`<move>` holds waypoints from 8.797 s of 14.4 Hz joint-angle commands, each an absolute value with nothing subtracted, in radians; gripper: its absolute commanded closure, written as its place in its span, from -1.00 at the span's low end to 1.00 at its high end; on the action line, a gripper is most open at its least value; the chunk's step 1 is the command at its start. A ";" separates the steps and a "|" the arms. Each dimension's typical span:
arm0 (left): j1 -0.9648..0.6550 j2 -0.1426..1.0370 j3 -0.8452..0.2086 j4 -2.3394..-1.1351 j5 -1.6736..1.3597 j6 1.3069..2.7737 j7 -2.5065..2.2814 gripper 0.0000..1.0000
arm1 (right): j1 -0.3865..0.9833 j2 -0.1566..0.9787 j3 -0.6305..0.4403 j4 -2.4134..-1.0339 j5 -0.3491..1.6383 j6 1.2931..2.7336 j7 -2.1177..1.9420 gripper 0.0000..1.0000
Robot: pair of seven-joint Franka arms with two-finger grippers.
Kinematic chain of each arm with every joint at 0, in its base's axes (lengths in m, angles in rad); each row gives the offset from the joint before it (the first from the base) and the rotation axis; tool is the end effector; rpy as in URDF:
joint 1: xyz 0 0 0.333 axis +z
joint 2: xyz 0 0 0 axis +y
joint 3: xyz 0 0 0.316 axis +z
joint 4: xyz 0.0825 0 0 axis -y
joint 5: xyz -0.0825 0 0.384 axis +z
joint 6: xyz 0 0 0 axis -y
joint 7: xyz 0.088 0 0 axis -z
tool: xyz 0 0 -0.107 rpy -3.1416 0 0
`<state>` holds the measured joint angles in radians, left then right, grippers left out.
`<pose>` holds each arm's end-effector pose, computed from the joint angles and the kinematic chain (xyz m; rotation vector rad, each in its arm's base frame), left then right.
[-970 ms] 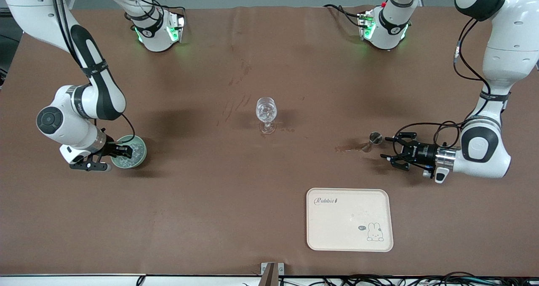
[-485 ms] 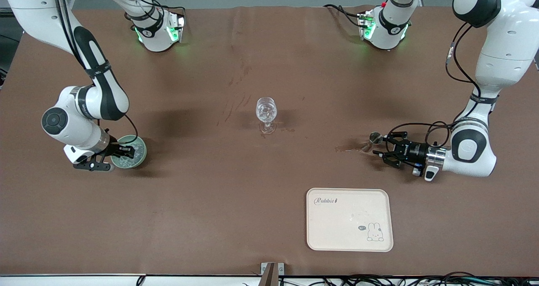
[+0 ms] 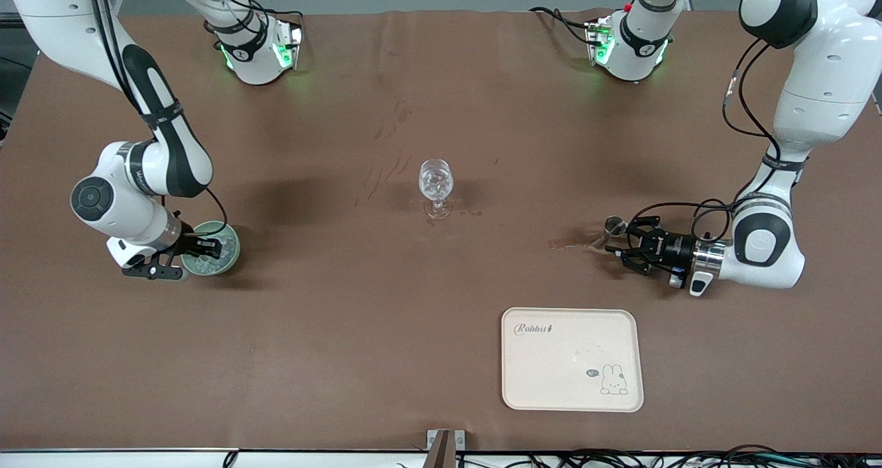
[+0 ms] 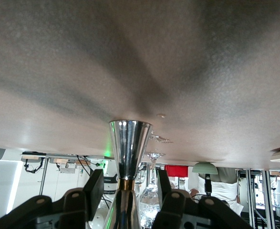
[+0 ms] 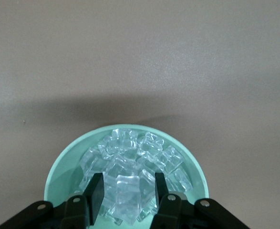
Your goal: Pour wine and add ice with both arms
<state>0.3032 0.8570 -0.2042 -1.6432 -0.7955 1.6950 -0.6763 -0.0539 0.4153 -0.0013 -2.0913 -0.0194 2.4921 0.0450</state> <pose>0.6066 -0.0005 0.1180 1.8153 1.2974 -1.2225 0.5827 -0.0321 0.2204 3.1266 -0.1323 -0.0228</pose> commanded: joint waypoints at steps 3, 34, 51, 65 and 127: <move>0.302 0.857 -0.209 -1.655 -0.819 1.687 -0.655 0.06 | -0.052 0.405 0.002 -2.117 -0.021 2.500 0.064 0.00; 0.242 0.741 -0.317 -1.629 -0.888 1.697 -0.807 0.99 | -0.086 0.128 -0.006 -1.419 -0.023 1.530 0.058 0.99; -0.227 0.440 -0.377 -1.677 -0.585 1.959 -1.570 0.99 | -0.100 -0.026 -0.005 -1.523 -0.020 1.502 0.014 0.99; -0.411 0.453 -0.379 -1.626 -0.197 2.020 -1.997 0.99 | -0.100 -0.025 -0.020 -1.523 0.020 1.502 0.011 0.99; 0.207 1.105 -0.253 -1.232 -1.263 2.059 -0.916 -1.00 | 0.360 0.529 0.571 -1.505 -0.184 1.914 1.358 0.90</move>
<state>0.2054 1.1198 -0.2547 -1.2398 -1.2917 2.0592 -0.9218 0.3532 0.5156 0.5656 -1.5251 -0.1566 1.9174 1.3267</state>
